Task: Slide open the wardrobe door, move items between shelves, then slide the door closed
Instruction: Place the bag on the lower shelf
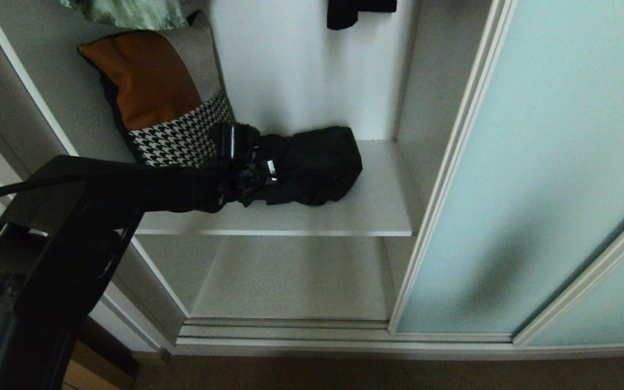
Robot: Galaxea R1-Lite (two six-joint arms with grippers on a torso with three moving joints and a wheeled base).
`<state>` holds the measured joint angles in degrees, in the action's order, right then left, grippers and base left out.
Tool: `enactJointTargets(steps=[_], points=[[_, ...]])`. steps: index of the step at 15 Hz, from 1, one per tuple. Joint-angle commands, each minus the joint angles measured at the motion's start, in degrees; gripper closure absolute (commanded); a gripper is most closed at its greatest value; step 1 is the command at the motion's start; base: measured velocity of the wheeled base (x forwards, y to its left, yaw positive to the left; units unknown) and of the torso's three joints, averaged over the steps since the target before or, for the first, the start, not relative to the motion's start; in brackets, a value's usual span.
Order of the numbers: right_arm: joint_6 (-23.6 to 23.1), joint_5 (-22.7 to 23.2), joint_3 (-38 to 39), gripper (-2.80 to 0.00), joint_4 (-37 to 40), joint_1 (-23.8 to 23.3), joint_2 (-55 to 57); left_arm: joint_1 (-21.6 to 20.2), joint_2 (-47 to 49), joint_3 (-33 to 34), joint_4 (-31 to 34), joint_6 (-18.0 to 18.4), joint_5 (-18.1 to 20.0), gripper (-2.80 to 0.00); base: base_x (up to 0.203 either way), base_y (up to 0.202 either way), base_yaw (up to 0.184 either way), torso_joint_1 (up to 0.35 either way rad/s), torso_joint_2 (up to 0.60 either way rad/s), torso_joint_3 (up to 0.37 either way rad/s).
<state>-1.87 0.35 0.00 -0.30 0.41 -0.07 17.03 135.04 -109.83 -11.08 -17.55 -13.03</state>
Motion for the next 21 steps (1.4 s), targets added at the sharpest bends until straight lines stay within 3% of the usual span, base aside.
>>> enactJointTargets(steps=[1, 4, 8, 11, 16, 21], points=[[0.0, 0.0, 0.0, 0.0, 0.0, 0.0, -0.1, 0.2, 3.7, -1.1, -0.2, 0.3, -0.5, -2.8, 0.0, 0.0, 0.0, 0.0, 0.0, 0.0], [-0.1, 0.0, 0.0, 0.0, 0.0, 0.0, -0.1, 0.2, 6.3, -1.2, -4.1, 1.2, -0.7, -2.8, 0.0, 0.0, 0.0, 0.0, 0.0, 0.0], [0.0, 0.0, 0.0, 0.0, 0.0, 0.0, -0.1, 0.2, 9.4, -1.1, -13.9, 6.1, -2.4, -2.8, 0.0, 0.0, 0.0, 0.0, 0.0, 0.0], [-0.1, 0.0, 0.0, 0.0, 0.0, 0.0, -0.1, -0.2, 12.1, -1.1, -21.3, 11.8, -4.6, -2.8, 0.0, 0.0, 0.0, 0.0, 0.0, 0.0], [0.0, 0.0, 0.0, 0.0, 0.0, 0.0, -0.1, -1.4, 17.2, -1.2, -27.3, 15.8, -3.9, -2.8, 0.0, 0.0, 0.0, 0.0, 0.0, 0.0], [-0.1, 0.0, 0.0, 0.0, 0.0, 0.0, -0.1, -2.6, 17.9, -1.3, -28.9, 19.7, 1.3, -2.8, 0.0, 0.0, 0.0, 0.0, 0.0, 0.0]])
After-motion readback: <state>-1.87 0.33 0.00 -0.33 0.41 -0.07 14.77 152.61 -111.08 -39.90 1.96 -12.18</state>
